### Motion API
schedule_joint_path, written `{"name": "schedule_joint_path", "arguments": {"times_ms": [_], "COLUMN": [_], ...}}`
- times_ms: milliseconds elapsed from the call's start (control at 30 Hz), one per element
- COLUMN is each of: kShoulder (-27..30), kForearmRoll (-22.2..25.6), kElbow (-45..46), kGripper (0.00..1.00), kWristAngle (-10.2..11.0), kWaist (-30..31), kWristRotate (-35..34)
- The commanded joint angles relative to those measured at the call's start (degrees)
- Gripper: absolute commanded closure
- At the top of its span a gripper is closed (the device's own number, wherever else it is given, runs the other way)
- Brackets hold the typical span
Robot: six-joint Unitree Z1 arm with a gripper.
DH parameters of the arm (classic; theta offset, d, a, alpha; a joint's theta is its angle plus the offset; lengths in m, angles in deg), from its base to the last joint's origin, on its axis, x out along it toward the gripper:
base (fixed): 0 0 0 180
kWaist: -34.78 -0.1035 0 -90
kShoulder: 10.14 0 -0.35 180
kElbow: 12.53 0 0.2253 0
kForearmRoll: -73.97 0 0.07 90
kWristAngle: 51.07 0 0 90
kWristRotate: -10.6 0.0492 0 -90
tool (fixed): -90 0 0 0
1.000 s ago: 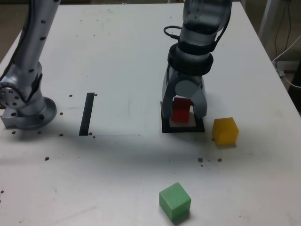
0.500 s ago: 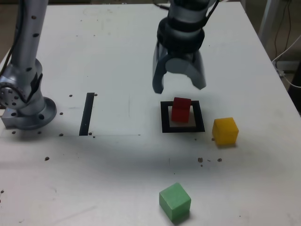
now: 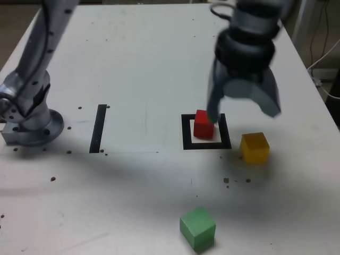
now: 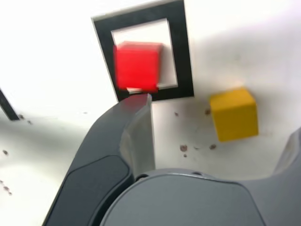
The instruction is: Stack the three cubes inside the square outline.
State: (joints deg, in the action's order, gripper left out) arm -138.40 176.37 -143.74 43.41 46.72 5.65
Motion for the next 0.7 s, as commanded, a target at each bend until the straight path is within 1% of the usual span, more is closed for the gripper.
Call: {"name": "schedule_joint_path", "arguments": {"times_ms": [0, 133, 533, 667], "kShoulder": [-1.6, -4.7, -9.4, -11.0], "kForearmRoll": [1.6, 3.5, 3.8, 3.8], "kElbow": [-4.2, -7.7, -11.4, -12.2], "kGripper": [0.01, 0.01, 0.02, 0.05], "kWristAngle": [-0.4, -1.7, -4.3, -5.2], "kWaist": [0.6, 1.3, 1.4, 1.2], "kWristRotate": [-0.9, -2.6, -2.3, -1.6]}}
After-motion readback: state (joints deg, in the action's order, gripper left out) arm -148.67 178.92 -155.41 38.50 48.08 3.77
